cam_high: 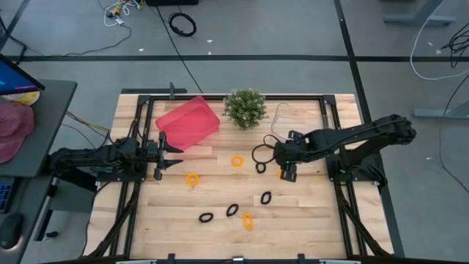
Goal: Sort spring keychains
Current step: Put the top right orange spring keychain into the transparent bin
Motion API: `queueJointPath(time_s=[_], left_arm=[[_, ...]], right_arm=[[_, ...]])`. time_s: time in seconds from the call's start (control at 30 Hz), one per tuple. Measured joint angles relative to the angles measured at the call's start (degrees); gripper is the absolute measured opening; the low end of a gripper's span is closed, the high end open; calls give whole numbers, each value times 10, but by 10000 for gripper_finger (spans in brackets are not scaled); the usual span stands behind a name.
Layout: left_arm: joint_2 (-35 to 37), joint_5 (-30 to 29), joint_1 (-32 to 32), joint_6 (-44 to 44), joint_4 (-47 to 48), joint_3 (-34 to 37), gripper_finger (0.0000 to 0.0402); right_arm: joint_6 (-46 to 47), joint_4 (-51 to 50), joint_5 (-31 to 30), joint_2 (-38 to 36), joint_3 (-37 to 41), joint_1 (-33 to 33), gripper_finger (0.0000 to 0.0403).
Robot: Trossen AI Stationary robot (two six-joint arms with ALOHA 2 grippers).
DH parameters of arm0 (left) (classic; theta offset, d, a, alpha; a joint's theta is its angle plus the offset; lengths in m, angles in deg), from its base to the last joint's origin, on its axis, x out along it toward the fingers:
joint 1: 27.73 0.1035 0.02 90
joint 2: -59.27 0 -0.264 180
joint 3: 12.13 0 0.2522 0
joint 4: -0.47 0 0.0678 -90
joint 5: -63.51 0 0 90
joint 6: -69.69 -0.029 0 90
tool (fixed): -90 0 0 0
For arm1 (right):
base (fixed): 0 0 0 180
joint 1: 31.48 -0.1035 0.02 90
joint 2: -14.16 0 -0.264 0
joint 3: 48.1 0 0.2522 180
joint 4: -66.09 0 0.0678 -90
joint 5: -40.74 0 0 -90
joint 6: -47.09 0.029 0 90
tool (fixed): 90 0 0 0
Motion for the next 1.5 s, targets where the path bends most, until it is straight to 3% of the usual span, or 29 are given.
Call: queueJointPath(time_s=[0.43,0.57,0.73,0.83,1.13,1.5], left_arm=[[0,0,0,0,0,0,172],[0,0,0,0,0,0,172],[0,0,0,0,0,0,172],[0,0,0,0,0,0,172],[0,0,0,0,0,0,172],[0,0,0,0,0,0,172]], right_arm=[[6,211,7,1,0,-2,222],[11,177,10,1,0,-10,222],[99,111,-2,1,12,-26,222],[126,114,-7,1,55,-35,222],[167,147,104,1,193,-16,222],[150,171,95,1,264,31,222]])
